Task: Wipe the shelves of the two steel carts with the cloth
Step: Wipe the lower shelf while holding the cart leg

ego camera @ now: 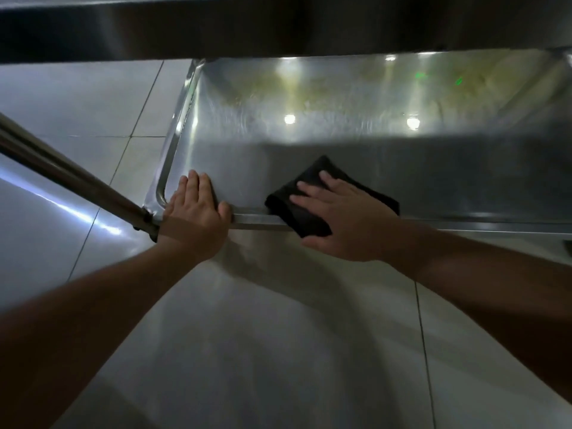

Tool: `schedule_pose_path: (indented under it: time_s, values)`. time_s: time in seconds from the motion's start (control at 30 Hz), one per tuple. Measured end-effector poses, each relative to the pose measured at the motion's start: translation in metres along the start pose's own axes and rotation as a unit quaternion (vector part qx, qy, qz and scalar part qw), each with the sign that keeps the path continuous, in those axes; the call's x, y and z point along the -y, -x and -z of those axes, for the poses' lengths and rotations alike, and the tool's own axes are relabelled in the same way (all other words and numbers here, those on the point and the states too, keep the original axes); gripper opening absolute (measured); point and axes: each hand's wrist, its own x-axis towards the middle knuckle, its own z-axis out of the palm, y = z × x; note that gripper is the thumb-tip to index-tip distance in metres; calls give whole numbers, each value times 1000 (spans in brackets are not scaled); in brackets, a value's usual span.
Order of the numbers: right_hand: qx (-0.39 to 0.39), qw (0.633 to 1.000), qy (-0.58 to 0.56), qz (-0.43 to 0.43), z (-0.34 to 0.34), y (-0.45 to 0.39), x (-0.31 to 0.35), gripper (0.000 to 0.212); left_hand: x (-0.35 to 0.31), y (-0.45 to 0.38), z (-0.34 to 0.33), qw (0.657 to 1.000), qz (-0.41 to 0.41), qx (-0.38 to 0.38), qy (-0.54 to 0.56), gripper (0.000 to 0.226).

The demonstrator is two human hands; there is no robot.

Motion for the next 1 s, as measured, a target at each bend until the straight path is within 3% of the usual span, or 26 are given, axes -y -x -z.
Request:
schedule_pose_path:
  time_s: [0.1, 0.23, 0.37, 0.47, 0.57, 0.73, 0.87, 1.0]
  values:
    - [11, 997, -6, 71, 2, 13, -10, 75, -1, 1, 1, 1000, 0, -2, -2, 85]
    - [-17, 996, -45, 77, 8, 32, -5, 66, -5, 11, 8, 1000, -6, -2, 8, 85]
    - [-9, 997, -79, 24, 25, 61, 6, 66, -28, 44, 19, 998, -63, -29, -11, 75]
    - [68, 988, -121, -63, 42, 85, 13, 78, -54, 81, 26, 995, -94, -19, -2, 68]
    - [161, 968, -153, -112, 49, 132, 28, 75, -78, 132, 33, 988, -146, 49, 10, 63]
    - [278, 926, -179, -183, 69, 229, 59, 65, -109, 223, 79, 958, -132, 253, -33, 67]
    - [295, 909, -200, -218, 128, 277, 89, 71, -124, 272, 143, 928, -91, 355, -61, 69]
    - [323, 889, -206, -250, 206, 307, 119, 77, -141, 308, 228, 919, -38, 390, -35, 72]
